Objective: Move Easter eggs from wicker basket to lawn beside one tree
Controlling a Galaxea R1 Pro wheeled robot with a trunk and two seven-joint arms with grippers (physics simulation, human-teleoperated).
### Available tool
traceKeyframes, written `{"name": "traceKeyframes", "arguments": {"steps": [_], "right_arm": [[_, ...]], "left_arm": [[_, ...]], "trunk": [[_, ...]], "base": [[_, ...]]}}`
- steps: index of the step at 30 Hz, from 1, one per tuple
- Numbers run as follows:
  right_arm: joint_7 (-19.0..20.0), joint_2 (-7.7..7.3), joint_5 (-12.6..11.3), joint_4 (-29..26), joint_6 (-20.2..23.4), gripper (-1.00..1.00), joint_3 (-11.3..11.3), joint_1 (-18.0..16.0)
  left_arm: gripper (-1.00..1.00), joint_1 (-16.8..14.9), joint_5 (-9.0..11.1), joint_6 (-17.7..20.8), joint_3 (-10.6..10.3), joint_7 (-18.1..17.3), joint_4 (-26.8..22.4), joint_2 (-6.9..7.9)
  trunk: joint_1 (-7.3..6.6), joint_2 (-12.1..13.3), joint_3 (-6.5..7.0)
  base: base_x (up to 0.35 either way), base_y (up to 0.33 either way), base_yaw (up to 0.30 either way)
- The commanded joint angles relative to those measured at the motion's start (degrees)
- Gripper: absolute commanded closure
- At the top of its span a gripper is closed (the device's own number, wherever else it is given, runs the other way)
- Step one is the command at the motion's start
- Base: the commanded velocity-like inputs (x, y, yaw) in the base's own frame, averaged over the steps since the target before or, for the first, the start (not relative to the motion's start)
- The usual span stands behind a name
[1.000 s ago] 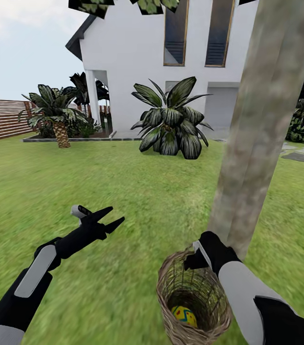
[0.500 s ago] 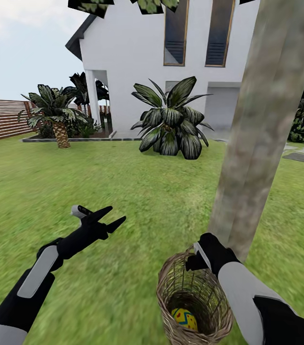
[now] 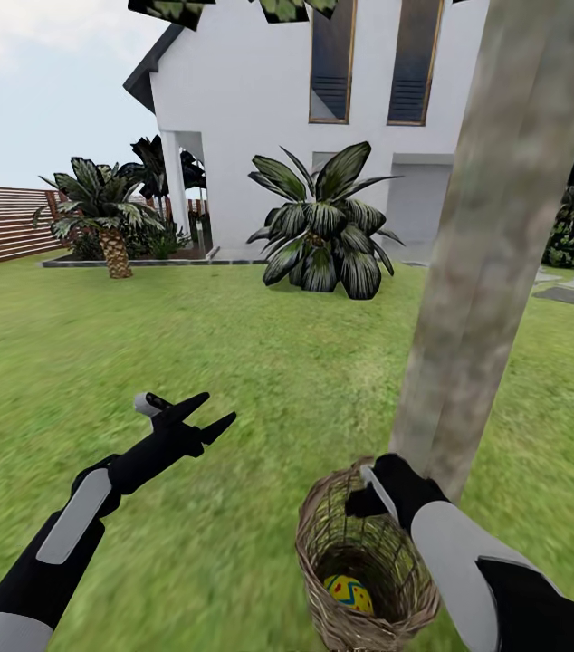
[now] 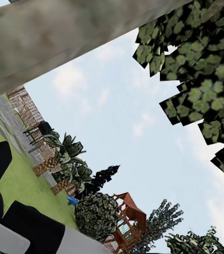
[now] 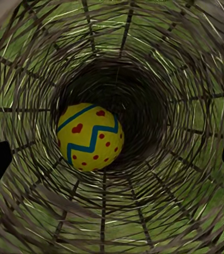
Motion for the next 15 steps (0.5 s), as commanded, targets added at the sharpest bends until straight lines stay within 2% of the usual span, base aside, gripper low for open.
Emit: {"name": "traceKeyframes", "arguments": {"steps": [1, 5, 12, 15], "right_arm": [[0.4, 0.1, 0.6, 0.2, -0.1, -1.0, -0.3, 0.0], [0.4, 0.1, 0.7, 2.6, -1.1, -1.0, -0.3, 0.0], [0.3, 0.03, 1.0, 3.2, -2.3, -1.0, -0.3, 0.0], [-1.3, 0.12, 1.0, 3.2, -1.9, -1.0, -0.2, 0.0]], "left_arm": [[-1.0, 0.0, 0.3, 0.2, -0.1, -0.1, 0.0, 0.05], [-1.0, 0.0, 0.3, 0.2, -0.2, -0.1, 0.0, 0.05], [-1.0, 0.0, 0.0, 0.2, -0.3, -0.1, 0.0, -0.17], [-1.0, 0.0, 0.0, 0.2, -0.3, -0.1, 0.0, -0.21]], "trunk": [[0.21, -0.4, -0.24], [1.09, -2.0, -0.96], [2.63, -4.9, -2.22], [3.29, -6.1, -2.75]], "base": [[0.0, 0.0, 0.0], [0.0, 0.0, 0.0], [0.0, 0.0, 0.0], [0.0, 0.0, 0.0]]}}
